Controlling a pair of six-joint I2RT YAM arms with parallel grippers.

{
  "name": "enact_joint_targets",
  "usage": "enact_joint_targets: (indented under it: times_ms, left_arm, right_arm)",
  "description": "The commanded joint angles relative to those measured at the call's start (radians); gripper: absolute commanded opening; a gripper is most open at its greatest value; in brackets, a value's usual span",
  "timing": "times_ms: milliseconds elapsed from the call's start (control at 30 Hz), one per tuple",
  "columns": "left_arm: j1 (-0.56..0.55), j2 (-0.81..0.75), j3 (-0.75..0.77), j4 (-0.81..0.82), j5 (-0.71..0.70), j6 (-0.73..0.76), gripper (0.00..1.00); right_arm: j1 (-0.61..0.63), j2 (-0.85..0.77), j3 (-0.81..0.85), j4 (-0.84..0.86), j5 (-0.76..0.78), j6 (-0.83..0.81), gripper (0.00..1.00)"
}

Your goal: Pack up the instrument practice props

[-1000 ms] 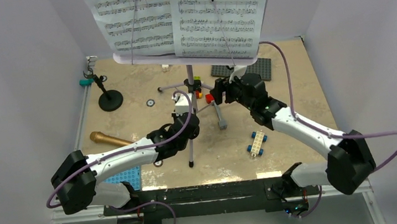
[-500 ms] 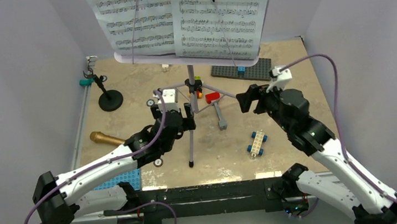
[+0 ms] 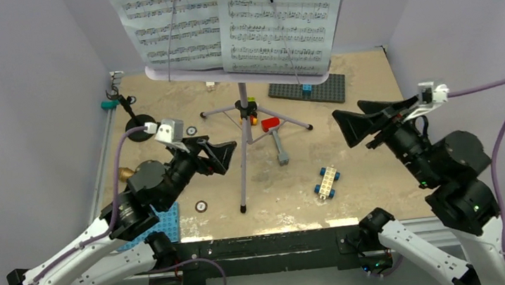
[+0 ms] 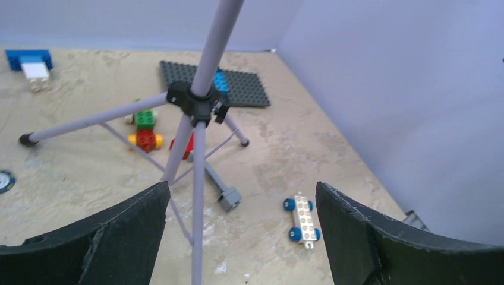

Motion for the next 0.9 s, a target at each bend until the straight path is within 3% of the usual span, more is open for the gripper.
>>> enact_joint_targets:
  times_ms: [0,233,500,867]
  left_arm:
    - [0.0,-0.036,0.081,0.084,0.172,0.074,0.99]
    - [0.0,0.079,0.298,0.156,0.341,0.122,1.0]
    - [0.0,0.152,0.321,0.496,0.531,0.175,1.0]
    - [0.002,0.312,0.589,0.358,0.521,0.18,0.95]
  right_arm:
    - [-0.005,0.006,0.133,0.059,-0.117,-0.008,0.89]
    - [-0.005,0.149,0.299,0.121,-0.178,-0.063,0.88]
    - [-0.037,0.256,0.347,0.144,-0.221,-0.116,0.78]
    - [-0.136,0.322,0.324,0.191,-0.336,-0.052,0.63]
